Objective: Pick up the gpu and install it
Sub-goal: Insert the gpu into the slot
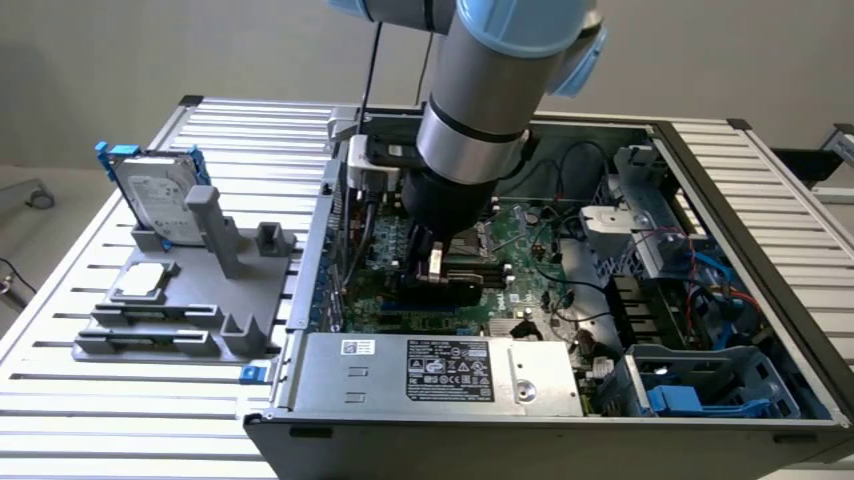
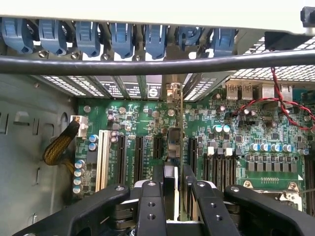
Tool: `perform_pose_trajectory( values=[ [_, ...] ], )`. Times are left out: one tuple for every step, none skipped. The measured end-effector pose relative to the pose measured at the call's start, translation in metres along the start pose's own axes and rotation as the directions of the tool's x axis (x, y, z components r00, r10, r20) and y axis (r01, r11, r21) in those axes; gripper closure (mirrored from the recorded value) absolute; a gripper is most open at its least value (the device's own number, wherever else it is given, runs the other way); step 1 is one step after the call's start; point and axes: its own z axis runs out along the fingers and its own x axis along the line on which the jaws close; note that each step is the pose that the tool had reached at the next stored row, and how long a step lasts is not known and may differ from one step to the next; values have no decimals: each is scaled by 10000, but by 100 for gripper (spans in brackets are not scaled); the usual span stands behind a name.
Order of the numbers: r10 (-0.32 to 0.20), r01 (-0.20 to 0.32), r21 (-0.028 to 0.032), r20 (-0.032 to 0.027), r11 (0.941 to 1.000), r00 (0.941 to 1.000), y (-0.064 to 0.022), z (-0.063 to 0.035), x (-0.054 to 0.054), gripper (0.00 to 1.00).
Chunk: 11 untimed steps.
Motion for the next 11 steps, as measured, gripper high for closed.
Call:
perform_pose_trajectory(
  values=[
    [0, 0, -4, 3, 10000, 10000, 0, 1, 2, 73],
    [0, 0, -7, 5, 10000, 10000, 0, 2, 5, 73],
    [-2, 2, -9, 10, 10000, 10000, -1, 3, 7, 73],
    [-3, 3, -13, 16, 10000, 10000, -2, 4, 9, 73],
    [-4, 4, -16, 24, 10000, 10000, -4, 4, 11, 73],
    [-7, 8, -20, 41, 10000, 10000, -6, 3, 12, 73],
    [-11, 11, -25, 61, 10000, 10000, -9, 3, 13, 73],
    [-16, 16, -31, 88, 10000, 10000, -13, 2, 15, 73],
    [-22, 22, -37, 117, 10000, 9999, -16, 1, 16, 73],
    [-28, 28, -40, 144, 10000, 9999, -18, 1, 19, 73],
    [-32, 32, -42, 161, 10000, 9999, -19, 2, 22, 73]
  ],
)
